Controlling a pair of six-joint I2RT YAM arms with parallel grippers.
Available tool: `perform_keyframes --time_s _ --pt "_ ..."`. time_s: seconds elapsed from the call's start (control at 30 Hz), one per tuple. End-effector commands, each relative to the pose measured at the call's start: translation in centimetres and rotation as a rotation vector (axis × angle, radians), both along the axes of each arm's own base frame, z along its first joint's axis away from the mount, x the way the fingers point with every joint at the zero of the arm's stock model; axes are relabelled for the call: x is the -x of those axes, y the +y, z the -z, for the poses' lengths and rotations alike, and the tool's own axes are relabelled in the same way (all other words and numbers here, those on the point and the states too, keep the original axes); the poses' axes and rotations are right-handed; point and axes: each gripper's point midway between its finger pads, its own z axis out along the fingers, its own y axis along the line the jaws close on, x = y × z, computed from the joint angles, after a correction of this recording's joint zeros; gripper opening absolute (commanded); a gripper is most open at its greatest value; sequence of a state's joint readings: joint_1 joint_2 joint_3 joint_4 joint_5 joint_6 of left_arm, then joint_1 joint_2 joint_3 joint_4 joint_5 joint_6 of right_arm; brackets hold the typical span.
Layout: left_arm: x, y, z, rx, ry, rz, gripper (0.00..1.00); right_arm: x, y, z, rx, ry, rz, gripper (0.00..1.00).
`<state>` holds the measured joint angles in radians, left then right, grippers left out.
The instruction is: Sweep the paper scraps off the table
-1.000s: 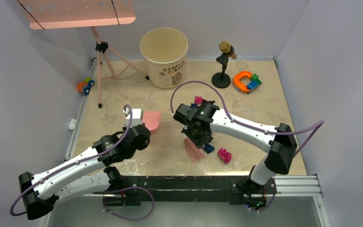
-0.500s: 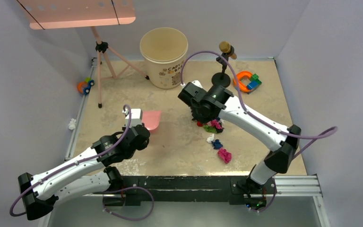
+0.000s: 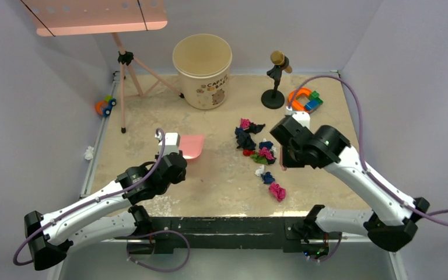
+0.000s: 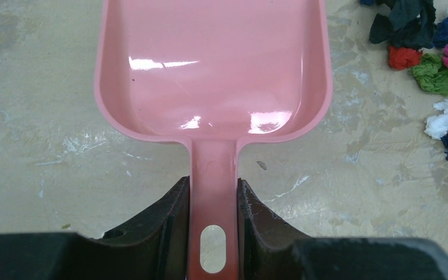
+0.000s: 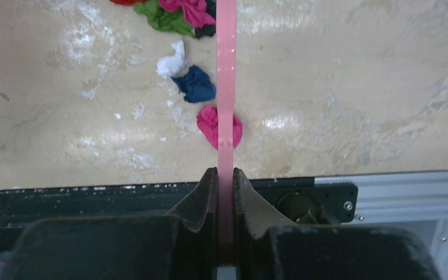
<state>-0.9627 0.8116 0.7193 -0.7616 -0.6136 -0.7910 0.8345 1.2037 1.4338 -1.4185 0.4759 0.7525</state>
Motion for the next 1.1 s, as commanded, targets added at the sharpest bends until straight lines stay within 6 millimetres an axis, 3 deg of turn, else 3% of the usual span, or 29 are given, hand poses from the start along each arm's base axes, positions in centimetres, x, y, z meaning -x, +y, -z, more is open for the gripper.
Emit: perform_keyframes --time_s 0.0,0.27,0.47,0.57,0.7,0.83,0.9,1.0,1.07 --pt "-0.6 -1.3 -0.1 0.033 -0.024 0.037 0.0 3.6 -0.9 1.8 -0.131 0.083 0.084 0.0" --pt "-0.3 -1.5 0.5 0.04 -0.015 0.058 0.0 8.2 -2.2 7.2 -0.112 0.277 0.071 0.0" --pt "-0.4 -1.6 0.6 0.04 -0.014 0.055 0.0 8.9 -2.9 9.2 -0.048 0.334 0.095 0.0" --pt "-0.4 -1.7 0.7 0.038 -0.011 0.056 0.0 7.4 -1.3 8.7 -0.072 0.319 0.118 0.0" --pt "-0.5 -1.8 0.5 0.03 -0.003 0.056 0.0 4.5 4.3 6.8 -0.284 0.271 0.109 0.0" --pt "-0.4 -1.8 0.2 0.031 -0.001 0.059 0.0 1.1 9.4 4.4 -0.493 0.216 0.206 0.0" --pt "-0.4 -1.9 0.2 0.031 0.004 0.061 0.0 -1.2 10.5 2.7 -0.544 0.163 0.274 0.0" --pt "-0.2 -1.9 0.2 0.03 0.015 0.064 0.0 -4.9 10.5 0.8 -0.584 0.059 0.377 0.0" --pt "0.0 -1.8 0.2 0.029 0.019 0.066 0.0 -7.2 10.7 -0.6 -0.614 -0.013 0.346 0.0"
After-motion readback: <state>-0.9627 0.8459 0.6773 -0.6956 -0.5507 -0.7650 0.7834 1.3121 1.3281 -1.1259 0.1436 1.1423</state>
